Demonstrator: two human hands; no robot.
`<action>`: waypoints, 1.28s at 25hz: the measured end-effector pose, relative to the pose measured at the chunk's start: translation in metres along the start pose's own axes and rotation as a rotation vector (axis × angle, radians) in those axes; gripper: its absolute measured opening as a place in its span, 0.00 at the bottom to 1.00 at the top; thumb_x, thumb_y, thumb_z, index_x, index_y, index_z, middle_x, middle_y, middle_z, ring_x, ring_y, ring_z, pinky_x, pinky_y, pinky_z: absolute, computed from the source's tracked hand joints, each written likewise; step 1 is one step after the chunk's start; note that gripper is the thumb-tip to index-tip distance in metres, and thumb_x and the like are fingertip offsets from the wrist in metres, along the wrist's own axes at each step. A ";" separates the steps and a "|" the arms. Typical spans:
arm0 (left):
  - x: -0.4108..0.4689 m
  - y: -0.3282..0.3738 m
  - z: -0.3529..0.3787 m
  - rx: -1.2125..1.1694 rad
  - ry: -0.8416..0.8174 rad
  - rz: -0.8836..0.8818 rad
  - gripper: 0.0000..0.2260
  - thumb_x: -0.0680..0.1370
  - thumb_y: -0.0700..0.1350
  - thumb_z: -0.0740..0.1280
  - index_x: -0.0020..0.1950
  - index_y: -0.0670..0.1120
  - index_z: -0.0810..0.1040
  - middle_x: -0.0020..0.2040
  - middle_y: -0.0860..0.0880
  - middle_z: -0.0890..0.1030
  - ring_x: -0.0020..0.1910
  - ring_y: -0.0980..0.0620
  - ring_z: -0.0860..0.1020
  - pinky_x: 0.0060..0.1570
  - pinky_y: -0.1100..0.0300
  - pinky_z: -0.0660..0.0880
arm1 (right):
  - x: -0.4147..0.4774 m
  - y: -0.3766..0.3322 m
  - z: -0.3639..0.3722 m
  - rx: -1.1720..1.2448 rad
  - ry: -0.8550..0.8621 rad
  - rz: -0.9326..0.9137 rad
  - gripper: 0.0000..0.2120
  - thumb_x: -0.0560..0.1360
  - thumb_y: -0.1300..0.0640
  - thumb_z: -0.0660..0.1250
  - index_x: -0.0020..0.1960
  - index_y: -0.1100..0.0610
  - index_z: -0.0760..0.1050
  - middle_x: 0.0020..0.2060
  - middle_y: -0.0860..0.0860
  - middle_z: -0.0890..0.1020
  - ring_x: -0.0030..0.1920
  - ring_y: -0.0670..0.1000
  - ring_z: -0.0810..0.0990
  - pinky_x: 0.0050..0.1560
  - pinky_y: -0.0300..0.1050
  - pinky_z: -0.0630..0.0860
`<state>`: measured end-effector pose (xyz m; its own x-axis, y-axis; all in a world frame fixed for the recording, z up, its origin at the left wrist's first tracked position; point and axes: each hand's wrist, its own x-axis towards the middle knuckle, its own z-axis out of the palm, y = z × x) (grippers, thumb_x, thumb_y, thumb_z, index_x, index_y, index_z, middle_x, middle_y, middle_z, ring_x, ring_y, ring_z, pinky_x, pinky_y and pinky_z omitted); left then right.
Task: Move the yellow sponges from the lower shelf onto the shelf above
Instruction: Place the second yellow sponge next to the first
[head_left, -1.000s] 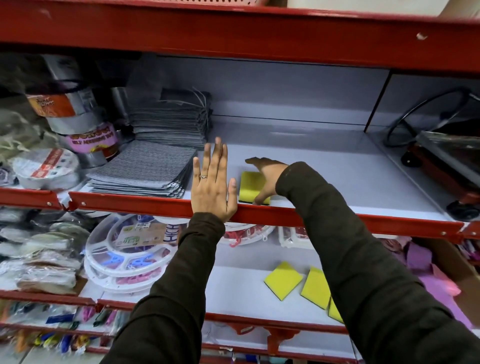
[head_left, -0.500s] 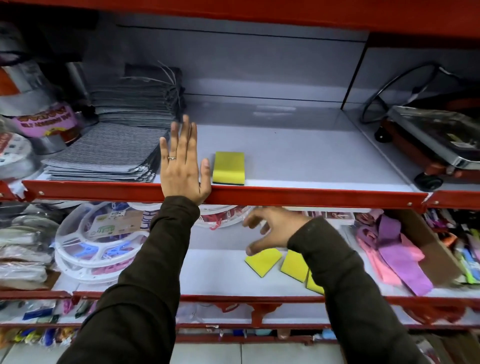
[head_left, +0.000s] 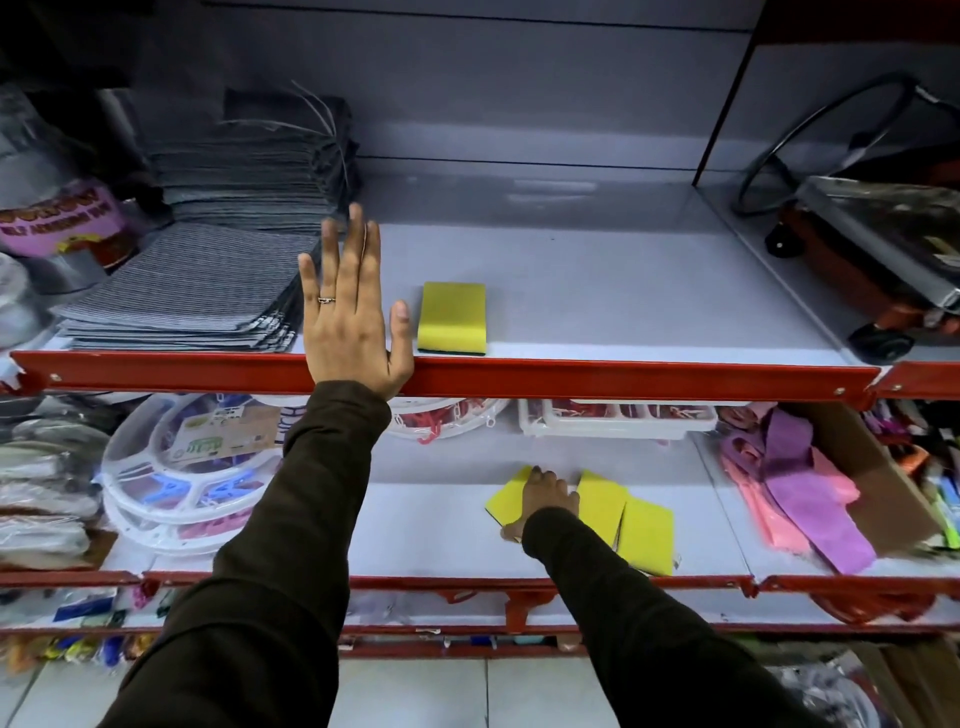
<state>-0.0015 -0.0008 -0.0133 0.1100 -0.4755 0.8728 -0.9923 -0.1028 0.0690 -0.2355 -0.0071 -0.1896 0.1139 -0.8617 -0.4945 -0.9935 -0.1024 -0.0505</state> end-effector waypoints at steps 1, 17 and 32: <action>0.000 0.000 -0.001 -0.004 0.003 0.000 0.32 0.82 0.54 0.49 0.84 0.42 0.52 0.84 0.41 0.58 0.84 0.49 0.45 0.83 0.50 0.38 | -0.001 -0.001 0.002 -0.035 0.027 -0.016 0.55 0.64 0.41 0.75 0.78 0.62 0.51 0.71 0.58 0.68 0.71 0.60 0.67 0.72 0.58 0.63; 0.004 0.009 -0.015 -0.024 -0.080 -0.045 0.33 0.81 0.53 0.52 0.84 0.41 0.53 0.85 0.42 0.54 0.84 0.42 0.50 0.83 0.52 0.37 | -0.168 -0.008 -0.190 -0.288 0.081 -0.466 0.54 0.61 0.46 0.80 0.78 0.52 0.55 0.77 0.52 0.61 0.76 0.58 0.61 0.74 0.57 0.58; 0.004 0.005 -0.011 -0.028 -0.040 -0.016 0.32 0.81 0.52 0.52 0.84 0.40 0.56 0.84 0.41 0.57 0.84 0.41 0.54 0.84 0.49 0.40 | -0.088 -0.027 -0.302 -0.234 0.194 -0.361 0.55 0.63 0.55 0.80 0.80 0.55 0.50 0.78 0.54 0.61 0.75 0.56 0.66 0.70 0.50 0.71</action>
<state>-0.0067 0.0066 -0.0042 0.1279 -0.5089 0.8512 -0.9915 -0.0870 0.0970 -0.2169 -0.0786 0.1168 0.4733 -0.8250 -0.3089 -0.8643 -0.5026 0.0181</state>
